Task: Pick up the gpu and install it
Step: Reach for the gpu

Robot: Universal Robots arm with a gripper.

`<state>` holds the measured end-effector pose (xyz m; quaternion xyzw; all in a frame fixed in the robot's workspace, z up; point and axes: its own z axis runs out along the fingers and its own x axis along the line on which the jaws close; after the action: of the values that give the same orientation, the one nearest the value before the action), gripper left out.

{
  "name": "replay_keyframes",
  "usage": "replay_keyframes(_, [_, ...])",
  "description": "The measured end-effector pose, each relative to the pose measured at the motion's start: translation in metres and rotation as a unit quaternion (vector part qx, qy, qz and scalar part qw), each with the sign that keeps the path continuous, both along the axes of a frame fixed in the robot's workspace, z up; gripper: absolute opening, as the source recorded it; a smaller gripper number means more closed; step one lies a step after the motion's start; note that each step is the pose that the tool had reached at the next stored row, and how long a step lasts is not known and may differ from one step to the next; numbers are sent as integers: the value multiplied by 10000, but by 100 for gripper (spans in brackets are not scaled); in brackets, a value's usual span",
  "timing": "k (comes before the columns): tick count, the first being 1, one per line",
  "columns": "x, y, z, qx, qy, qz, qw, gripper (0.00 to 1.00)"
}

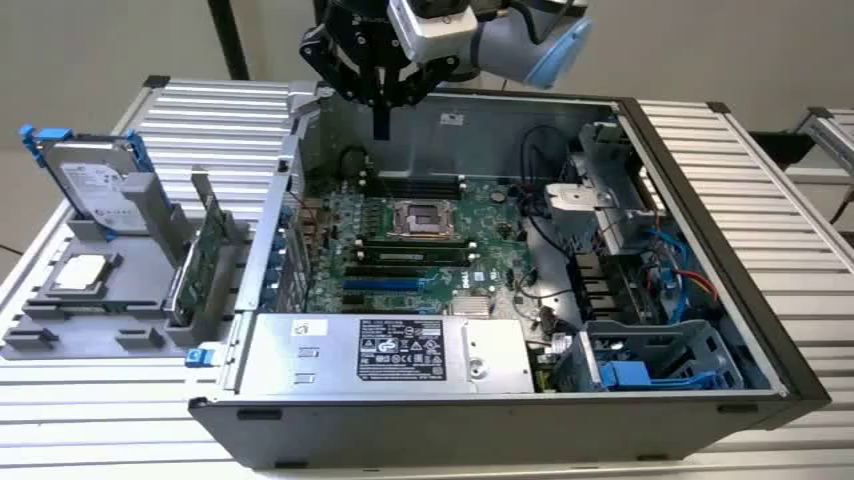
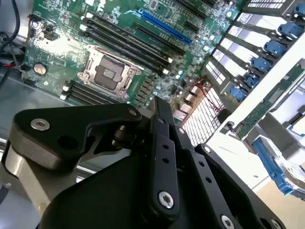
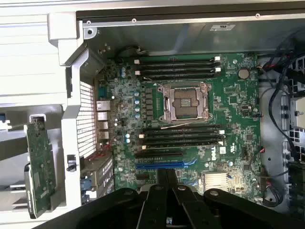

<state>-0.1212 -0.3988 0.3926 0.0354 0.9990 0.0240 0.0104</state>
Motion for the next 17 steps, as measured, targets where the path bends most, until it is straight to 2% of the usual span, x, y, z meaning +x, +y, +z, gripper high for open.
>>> replay_keyframes(17, [0,0,0,0,0,0,10000,0])
